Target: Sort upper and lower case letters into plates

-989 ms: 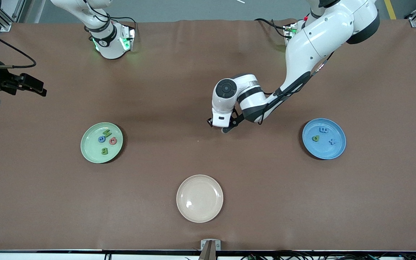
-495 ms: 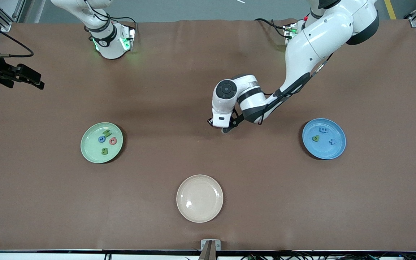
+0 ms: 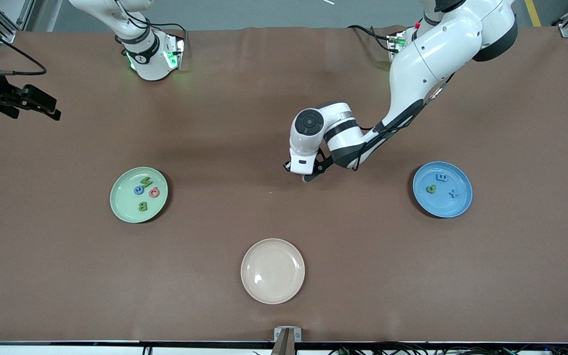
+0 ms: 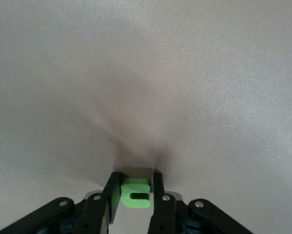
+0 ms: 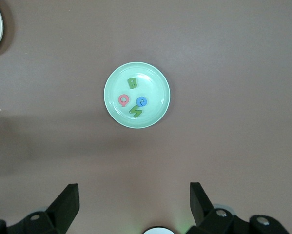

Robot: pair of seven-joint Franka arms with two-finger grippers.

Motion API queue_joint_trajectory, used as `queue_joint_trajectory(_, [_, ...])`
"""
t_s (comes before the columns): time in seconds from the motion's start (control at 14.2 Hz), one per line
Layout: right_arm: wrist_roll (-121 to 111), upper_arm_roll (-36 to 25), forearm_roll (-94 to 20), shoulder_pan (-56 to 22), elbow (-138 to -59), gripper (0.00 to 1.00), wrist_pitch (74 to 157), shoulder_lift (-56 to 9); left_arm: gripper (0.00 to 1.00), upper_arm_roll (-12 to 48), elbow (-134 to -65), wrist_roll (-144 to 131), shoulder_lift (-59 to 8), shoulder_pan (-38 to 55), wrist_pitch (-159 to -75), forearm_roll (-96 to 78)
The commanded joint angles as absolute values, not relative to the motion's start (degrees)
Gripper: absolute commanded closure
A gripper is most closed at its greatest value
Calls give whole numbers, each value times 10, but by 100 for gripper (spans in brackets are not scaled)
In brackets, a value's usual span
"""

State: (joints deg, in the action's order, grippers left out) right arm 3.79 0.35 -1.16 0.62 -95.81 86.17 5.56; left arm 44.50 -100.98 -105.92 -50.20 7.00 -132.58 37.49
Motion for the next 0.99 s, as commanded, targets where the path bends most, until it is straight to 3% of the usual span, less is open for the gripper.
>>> queue_joint_trajectory(0.0, [36, 11, -18, 17, -984, 0, 878, 77, 77, 439, -1005, -1063, -506, 78, -1330, 367])
queue_joint_trajectory(0.49, [36, 11, -18, 12, -991, 0, 898, 76, 95, 443, -1001, -1063, -491, 75, -1324, 368])
queue_joint_trajectory(0.92, [32, 11, -8, 11, -990, 0, 910, 75, 97, 492, -1000, -1009, -447, 16, -1229, 366])
